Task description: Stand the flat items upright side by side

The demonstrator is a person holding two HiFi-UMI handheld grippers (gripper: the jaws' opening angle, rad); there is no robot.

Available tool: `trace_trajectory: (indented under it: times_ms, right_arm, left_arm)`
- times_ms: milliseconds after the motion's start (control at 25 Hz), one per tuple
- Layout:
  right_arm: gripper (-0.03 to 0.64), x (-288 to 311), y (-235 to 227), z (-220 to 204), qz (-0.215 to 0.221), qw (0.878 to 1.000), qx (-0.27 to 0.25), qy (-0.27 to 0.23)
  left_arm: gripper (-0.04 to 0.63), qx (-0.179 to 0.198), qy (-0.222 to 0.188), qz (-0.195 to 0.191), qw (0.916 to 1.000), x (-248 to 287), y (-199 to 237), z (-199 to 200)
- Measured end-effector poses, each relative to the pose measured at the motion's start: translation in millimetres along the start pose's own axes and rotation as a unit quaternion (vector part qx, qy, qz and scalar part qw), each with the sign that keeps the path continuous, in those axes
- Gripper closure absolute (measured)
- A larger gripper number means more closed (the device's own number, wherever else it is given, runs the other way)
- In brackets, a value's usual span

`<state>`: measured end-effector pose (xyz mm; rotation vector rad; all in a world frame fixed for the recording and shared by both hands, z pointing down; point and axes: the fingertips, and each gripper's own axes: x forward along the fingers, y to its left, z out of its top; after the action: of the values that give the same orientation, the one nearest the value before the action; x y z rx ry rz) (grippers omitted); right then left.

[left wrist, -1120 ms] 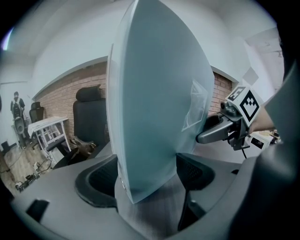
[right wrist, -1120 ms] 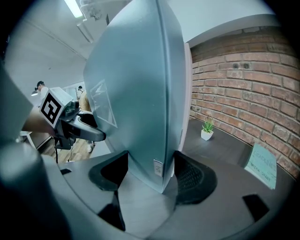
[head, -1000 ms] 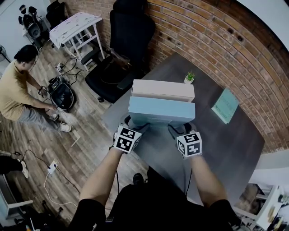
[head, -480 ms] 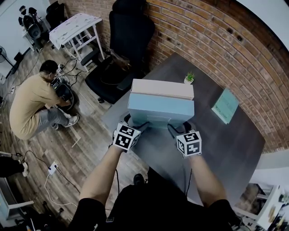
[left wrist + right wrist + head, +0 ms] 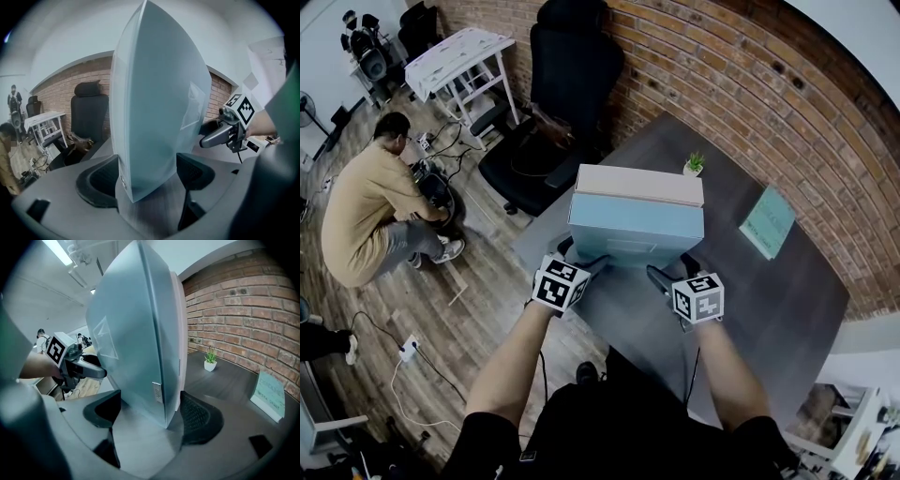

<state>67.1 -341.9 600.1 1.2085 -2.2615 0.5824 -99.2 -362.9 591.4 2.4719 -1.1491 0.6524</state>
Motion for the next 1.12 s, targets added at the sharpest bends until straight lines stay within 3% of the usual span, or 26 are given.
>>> trace_trajectory:
  times_ms: [320,640,800,920,1120]
  right_arm:
    - [0.204,-15,-4,-1,-0.016,1.000,0.021,-0.013]
    - [0.206,-54,20,3,-0.043,0.998,0.028,-0.043]
    - [0.232,-83,45,2,-0.046,0.997,0.022,-0.064]
    - [0.287,-104,61,7,-0.046,0.995,0.011,-0.087]
    - [0.347,-132,89,30,-0.020,0.992,-0.019,-0.125]
  left_arm:
    - [0.195,-0.006,-0.006,0.010,0.9999,-18,3,-7]
    - [0.202,-0.032,-0.048,0.038,0.9976,-78,4,-13]
    - [0.234,-0.025,-0.073,0.042,0.9961,-112,-11,-15]
    - [0.272,-0.017,-0.094,0.047,0.9943,-135,-23,-12]
    - [0.374,-0.036,-0.134,0.038,0.9895,-169,-42,2]
